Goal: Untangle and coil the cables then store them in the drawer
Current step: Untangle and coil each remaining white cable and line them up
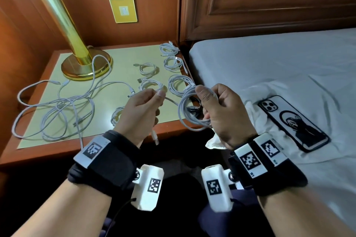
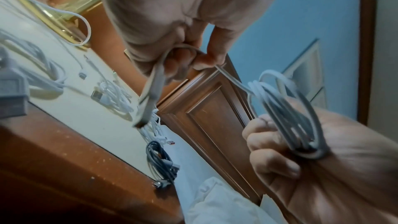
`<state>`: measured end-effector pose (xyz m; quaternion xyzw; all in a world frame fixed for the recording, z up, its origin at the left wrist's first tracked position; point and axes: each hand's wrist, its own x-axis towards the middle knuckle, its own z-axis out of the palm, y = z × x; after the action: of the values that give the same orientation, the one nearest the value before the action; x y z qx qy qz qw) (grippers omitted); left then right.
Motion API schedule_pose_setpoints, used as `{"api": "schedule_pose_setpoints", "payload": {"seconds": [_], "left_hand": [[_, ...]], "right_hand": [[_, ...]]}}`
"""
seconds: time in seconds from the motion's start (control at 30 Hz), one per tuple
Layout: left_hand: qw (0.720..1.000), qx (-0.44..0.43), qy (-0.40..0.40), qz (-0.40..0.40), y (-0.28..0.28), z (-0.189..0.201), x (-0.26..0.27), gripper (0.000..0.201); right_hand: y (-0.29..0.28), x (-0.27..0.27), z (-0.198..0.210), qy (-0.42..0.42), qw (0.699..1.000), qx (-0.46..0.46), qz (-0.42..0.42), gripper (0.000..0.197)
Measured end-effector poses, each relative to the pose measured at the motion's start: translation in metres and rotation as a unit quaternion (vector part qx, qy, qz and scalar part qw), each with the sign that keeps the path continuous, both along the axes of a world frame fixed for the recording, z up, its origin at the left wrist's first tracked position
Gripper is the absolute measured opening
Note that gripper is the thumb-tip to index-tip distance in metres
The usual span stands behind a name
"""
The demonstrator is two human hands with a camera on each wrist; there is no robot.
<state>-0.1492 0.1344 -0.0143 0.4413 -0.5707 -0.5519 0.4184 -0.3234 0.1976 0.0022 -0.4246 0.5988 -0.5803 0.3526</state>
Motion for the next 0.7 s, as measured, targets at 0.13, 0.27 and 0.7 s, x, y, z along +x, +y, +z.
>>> {"api": "schedule_pose_setpoints", "payload": {"seconds": [0.13,0.27,0.7], "left_hand": [[0.991,-0.102,-0.085,-0.008,0.000,-0.002,0.002,0.026],[0.909,-0.295,-0.294,0.019,0.001,-0.005,0.005,0.012],[0.961,-0.271,-0.064,-0.003,0.015,0.006,-0.004,0.022]], "right_hand": [[0.001,-0.002,-0.004,0.012,1.000,0.005,0.021,0.040],[0.002,-0.008,-0.002,-0.020,0.999,-0.014,0.035,0.032],[0.004,-0.002,-0.011,0.154,0.985,-0.011,0.075,0.037]]}}
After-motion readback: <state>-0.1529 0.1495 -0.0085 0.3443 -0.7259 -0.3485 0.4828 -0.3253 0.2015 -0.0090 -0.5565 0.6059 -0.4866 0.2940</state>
